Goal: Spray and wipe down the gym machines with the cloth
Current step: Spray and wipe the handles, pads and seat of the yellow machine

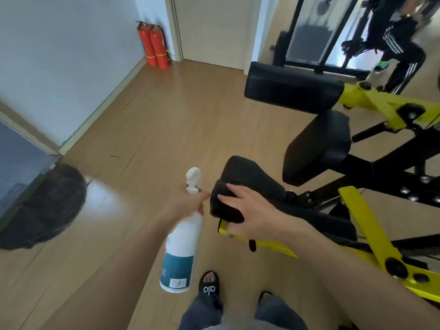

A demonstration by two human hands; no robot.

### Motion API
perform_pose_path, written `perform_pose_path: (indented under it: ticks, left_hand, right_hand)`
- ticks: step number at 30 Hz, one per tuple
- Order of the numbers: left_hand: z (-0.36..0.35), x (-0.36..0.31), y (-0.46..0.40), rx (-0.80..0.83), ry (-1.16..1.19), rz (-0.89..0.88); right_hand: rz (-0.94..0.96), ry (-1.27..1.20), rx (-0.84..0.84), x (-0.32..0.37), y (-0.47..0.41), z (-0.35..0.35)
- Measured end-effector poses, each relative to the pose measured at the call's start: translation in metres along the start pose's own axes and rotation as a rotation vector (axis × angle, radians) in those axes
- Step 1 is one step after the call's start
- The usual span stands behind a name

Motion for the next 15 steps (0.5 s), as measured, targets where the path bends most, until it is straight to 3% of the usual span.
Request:
perform_pose_path:
  ticks: [2, 5, 10, 15]
  left_hand:
    - [-0.006, 0.003, -0.005, 0.036, -0.02, 0.009]
    - [-0.016, 0.007, -0.014, 0.066, -0.07, 0.024]
    - [-0.023, 0.01, -0.028, 0.082, 0.03, 0.052]
    - [-0.022, 0.012, -0.028, 0.06, 0.039, 0.06]
  right_hand:
    - [-0.043, -0.047, -0.001, -0.004, -0.003, 0.0]
    - [-0.244, -0.306, -0.254, -0.022, -0.019, 0.02]
    - [-0.107, 0.271, -0.215, -0.006, -0.052, -0.009]
    - [-0.031, 0.42, -0.428, -0.012, -0.047, -0.017]
Point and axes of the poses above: each hand's wrist, its own y-axis away from the middle knuckle, its own z-axis out of the back of the hand, x = y × z, the point moved 6 cm from there along -y, towards the middle knuckle, and after that the axes turned 6 degrees about -x, right-handed, at the moved point
